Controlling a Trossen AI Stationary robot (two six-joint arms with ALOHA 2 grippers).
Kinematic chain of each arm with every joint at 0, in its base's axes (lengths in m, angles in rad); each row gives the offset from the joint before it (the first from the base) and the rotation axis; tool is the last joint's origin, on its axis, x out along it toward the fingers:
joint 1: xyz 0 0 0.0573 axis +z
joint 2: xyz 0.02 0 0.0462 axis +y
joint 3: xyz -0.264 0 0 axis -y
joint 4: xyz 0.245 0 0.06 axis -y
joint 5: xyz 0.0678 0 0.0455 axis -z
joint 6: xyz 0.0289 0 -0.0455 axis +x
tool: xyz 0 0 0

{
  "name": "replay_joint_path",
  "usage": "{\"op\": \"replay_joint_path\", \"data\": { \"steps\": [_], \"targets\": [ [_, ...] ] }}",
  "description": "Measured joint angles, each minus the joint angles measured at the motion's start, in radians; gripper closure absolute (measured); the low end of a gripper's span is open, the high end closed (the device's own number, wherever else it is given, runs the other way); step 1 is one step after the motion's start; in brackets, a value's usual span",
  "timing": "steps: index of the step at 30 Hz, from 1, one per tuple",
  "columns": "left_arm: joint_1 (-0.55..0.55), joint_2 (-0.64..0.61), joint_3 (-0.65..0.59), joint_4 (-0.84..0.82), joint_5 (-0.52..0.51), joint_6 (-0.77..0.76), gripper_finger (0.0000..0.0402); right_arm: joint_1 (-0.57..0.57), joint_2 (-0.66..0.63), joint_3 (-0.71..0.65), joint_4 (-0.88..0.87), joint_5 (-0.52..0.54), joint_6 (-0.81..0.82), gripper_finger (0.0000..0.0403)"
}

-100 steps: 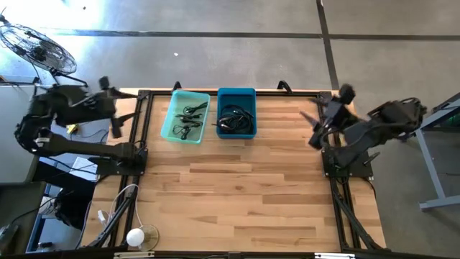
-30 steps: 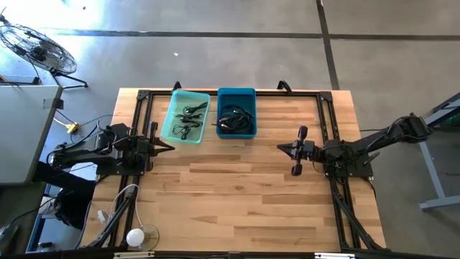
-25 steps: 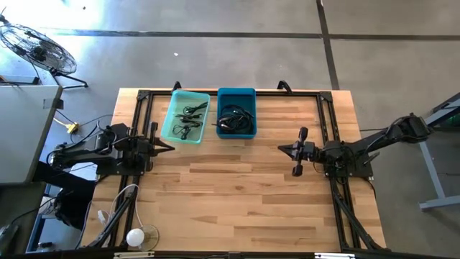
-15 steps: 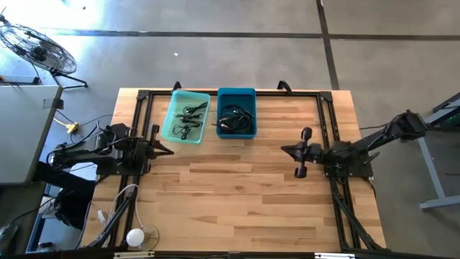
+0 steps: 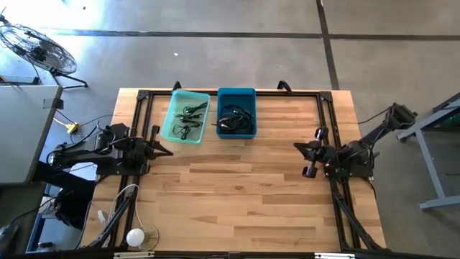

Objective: Pick & Place USB Port
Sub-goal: Return to Home Position

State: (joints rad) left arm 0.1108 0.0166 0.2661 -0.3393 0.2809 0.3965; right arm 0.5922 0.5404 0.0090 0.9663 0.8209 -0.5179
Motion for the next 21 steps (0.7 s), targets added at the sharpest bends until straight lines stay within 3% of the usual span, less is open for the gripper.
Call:
{"op": "replay_joint_path", "data": {
  "steps": [7,15,21],
  "targets": [
    [0.000,0.000,0.000,0.000,-0.029,0.002,0.0401,-0.016,-0.243,0.000,-0.211,-0.031,-0.039,0.0403],
    [0.000,0.000,0.000,0.000,-0.062,0.018,0.0401,-0.068,-0.530,0.000,-0.574,-0.106,0.084,0.0403],
    [0.000,0.000,0.001,0.000,-0.070,0.018,0.0401,-0.138,-0.535,0.000,-0.653,-0.139,0.133,0.0403]
  ]
}}
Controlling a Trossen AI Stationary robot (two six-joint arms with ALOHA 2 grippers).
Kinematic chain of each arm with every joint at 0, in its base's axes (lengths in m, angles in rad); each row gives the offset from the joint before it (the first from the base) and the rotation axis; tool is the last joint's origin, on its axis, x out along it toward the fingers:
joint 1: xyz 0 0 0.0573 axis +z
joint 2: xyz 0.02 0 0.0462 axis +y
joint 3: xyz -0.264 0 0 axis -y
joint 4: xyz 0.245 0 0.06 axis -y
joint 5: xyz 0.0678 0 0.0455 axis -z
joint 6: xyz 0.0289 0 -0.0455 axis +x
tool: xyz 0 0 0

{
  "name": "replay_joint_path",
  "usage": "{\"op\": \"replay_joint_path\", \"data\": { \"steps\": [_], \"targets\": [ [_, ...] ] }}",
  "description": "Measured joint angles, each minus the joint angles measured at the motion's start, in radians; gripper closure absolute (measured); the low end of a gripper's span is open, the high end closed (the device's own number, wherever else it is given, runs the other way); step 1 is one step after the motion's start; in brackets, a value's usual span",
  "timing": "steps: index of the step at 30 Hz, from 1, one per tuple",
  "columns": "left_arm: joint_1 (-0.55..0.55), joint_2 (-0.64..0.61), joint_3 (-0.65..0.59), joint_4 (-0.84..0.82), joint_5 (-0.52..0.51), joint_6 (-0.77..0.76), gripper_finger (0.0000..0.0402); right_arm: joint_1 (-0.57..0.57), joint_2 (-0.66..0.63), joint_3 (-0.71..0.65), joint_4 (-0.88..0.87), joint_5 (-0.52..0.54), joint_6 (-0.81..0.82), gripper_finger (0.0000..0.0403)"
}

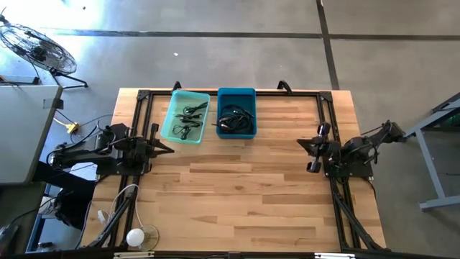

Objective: Pick & Place USB Port
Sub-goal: Return to Home Position

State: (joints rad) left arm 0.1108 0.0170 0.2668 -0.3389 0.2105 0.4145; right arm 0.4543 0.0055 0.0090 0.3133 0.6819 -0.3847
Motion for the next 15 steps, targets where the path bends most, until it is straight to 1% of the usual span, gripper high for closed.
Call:
{"op": "replay_joint_path", "data": {
  "steps": [3,6,10,13,15],
  "targets": [
    [0.000,0.000,0.000,-0.003,-0.019,0.000,0.0401,-0.045,-0.003,0.000,-0.001,-0.026,0.000,0.0403],
    [0.000,0.000,0.000,-0.008,-0.026,0.000,0.0401,-0.098,-0.003,0.000,-0.013,-0.077,0.006,0.0403],
    [0.000,0.000,0.000,-0.008,-0.066,0.002,0.0401,-0.168,-0.002,0.000,-0.107,-0.186,0.094,0.0403],
    [0.000,0.000,0.000,-0.008,-0.086,0.021,0.0401,-0.211,-0.002,0.000,-0.160,-0.206,0.177,0.0403],
    [0.000,0.000,0.000,-0.008,-0.087,0.026,0.0401,-0.228,-0.002,0.000,-0.156,-0.239,0.184,0.0403]
  ]
}}
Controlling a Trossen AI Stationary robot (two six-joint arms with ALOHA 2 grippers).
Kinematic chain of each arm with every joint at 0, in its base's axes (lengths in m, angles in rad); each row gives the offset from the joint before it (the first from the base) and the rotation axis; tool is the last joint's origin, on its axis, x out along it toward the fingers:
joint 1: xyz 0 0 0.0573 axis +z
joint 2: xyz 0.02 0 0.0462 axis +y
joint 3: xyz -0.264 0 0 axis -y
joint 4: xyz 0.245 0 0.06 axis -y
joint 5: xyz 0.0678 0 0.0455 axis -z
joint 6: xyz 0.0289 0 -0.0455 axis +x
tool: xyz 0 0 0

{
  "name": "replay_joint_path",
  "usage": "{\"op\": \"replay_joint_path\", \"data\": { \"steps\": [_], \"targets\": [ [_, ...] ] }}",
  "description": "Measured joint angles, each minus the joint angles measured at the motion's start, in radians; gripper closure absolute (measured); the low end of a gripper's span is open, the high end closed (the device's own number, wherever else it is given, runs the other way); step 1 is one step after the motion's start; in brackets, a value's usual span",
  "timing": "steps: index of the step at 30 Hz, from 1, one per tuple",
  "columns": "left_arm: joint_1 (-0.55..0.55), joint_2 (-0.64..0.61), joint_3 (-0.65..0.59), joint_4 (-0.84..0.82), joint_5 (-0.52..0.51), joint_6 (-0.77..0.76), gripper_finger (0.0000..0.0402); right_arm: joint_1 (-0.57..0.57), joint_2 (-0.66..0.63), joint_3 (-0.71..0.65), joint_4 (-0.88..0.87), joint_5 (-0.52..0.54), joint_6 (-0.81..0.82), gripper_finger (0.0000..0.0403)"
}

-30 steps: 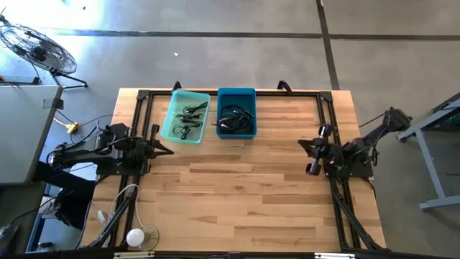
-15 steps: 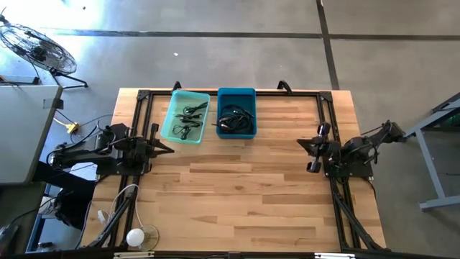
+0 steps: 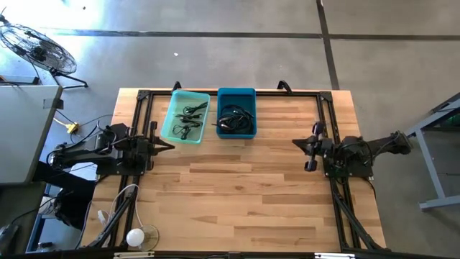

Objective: Pick & Place USB Port
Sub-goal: Return to Home Position

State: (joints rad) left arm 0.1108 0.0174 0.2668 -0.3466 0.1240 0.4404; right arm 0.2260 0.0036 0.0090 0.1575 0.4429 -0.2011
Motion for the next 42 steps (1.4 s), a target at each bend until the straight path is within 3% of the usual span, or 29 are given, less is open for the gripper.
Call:
{"op": "replay_joint_path", "data": {
  "steps": [3,14,42],
  "targets": [
    [0.000,0.000,0.000,-0.001,-0.021,0.001,0.0401,-0.012,0.000,0.000,0.014,-0.022,-0.039,0.0403],
    [0.000,0.000,0.000,-0.136,-0.291,-0.161,0.0401,-0.015,0.012,0.000,-0.002,-0.008,-0.040,0.0402],
    [0.000,0.000,0.000,-0.144,-0.298,-0.131,0.0400,-0.014,0.013,0.000,-0.002,-0.008,-0.042,0.0402]
  ]
}}
